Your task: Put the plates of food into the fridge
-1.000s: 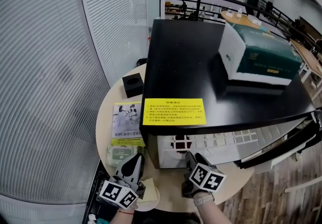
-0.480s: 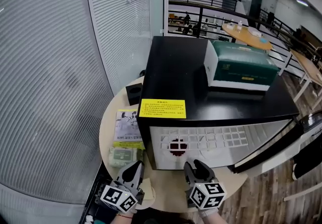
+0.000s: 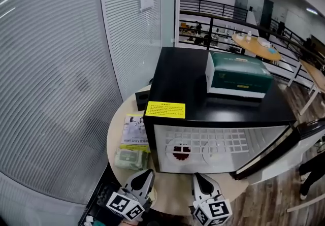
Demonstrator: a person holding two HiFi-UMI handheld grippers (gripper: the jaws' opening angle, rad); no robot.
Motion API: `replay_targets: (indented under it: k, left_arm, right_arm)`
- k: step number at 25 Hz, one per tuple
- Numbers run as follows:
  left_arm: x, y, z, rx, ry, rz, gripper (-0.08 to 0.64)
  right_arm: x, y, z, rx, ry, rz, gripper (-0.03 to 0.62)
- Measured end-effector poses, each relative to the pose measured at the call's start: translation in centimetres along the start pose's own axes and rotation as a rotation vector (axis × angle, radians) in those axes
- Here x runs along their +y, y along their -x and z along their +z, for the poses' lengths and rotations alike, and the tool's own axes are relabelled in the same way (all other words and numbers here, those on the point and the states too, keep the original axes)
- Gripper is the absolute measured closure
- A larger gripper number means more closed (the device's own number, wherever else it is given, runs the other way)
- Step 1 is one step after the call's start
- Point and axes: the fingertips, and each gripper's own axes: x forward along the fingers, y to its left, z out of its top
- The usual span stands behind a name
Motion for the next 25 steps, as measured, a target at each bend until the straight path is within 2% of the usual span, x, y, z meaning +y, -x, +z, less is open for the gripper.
replay_targets:
  k: [11,25]
  left_arm:
    - [-3.9,1.2,-1.0,0.023,0.026,-0.042,0.569]
    - [-5.4,0.9,-0.3,0.015,-0.002,-0.084,0.569]
  right_arm:
    - [-0.1,2.7,0.2,-0.04,0.005,0.027,0.583]
    - [0.3,2.6,-0.1,-0.038,-0.062,0.053,0.583]
